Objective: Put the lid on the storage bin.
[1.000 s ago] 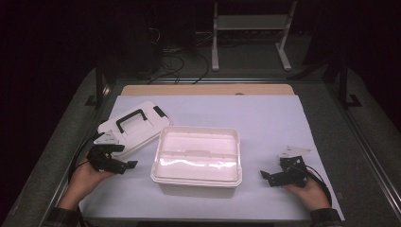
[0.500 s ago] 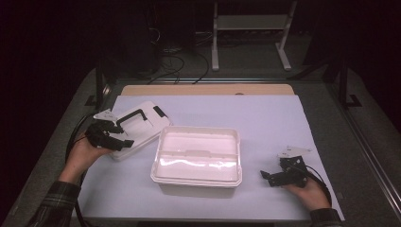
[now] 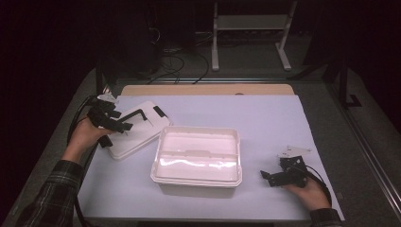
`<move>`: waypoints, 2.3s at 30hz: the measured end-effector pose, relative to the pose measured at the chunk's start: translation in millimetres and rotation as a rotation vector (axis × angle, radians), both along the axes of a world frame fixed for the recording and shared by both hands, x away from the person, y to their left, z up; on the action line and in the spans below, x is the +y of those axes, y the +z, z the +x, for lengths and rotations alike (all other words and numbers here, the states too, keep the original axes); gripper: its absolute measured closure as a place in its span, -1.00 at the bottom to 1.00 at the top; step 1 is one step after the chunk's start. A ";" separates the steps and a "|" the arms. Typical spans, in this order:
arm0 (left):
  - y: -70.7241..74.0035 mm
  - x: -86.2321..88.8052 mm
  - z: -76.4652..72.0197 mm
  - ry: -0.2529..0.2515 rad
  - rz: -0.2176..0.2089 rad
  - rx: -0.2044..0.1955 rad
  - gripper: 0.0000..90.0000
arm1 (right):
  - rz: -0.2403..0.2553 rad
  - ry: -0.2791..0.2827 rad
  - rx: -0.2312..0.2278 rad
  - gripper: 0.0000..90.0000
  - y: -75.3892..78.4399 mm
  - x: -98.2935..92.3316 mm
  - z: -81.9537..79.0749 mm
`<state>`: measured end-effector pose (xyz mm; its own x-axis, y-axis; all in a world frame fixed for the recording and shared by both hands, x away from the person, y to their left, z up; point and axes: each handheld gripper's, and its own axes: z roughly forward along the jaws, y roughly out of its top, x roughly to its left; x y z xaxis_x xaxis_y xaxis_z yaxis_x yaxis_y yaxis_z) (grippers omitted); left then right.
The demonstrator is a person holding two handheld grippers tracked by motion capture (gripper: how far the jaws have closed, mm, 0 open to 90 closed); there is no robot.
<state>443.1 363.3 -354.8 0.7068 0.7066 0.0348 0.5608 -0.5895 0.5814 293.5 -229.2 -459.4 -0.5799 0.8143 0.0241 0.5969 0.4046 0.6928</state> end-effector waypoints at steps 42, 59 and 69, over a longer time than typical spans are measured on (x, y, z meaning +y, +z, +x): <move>3.9 -8.8 50.2 -0.065 0.059 0.186 0.86 | 0.005 -0.001 0.001 -0.95 0.0 -0.5 0.2; 88.5 -27.7 22.2 -0.152 -0.008 0.075 0.86 | 0.005 -0.002 0.001 -0.95 0.0 -0.4 0.1; 122.3 -58.1 2.8 -0.264 -0.047 0.026 0.86 | 0.004 -0.002 0.000 -0.95 0.0 -0.3 0.0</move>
